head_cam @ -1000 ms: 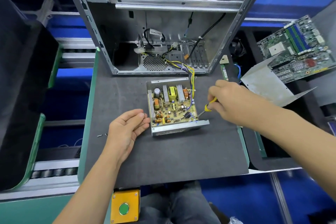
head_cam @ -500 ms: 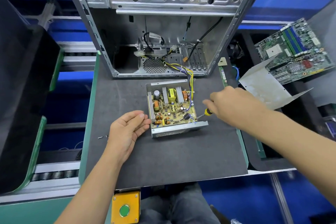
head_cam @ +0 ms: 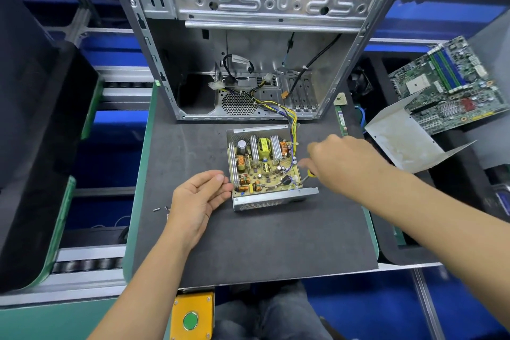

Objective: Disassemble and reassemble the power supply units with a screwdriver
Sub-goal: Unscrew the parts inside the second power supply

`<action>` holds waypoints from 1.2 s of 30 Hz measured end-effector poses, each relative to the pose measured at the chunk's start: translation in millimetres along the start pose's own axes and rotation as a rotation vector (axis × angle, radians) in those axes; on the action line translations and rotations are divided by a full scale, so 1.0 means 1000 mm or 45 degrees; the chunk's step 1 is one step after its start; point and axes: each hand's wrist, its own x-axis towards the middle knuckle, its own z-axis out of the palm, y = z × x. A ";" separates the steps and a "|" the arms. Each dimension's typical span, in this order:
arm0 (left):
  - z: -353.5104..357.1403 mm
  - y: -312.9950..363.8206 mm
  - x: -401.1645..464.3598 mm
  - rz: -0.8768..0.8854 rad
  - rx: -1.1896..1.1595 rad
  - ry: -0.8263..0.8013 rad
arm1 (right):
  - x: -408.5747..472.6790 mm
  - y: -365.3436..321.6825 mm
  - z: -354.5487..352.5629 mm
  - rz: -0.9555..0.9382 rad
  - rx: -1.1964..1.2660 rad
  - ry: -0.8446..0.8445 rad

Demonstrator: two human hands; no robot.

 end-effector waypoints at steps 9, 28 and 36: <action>0.001 -0.001 -0.002 -0.017 -0.025 0.005 | -0.003 0.013 -0.004 -0.121 -0.076 -0.035; 0.024 0.034 -0.020 0.085 -0.124 -0.183 | -0.036 0.003 -0.031 0.041 1.457 0.364; 0.027 0.036 -0.024 0.115 -0.143 -0.273 | -0.033 -0.009 -0.004 0.081 1.615 0.321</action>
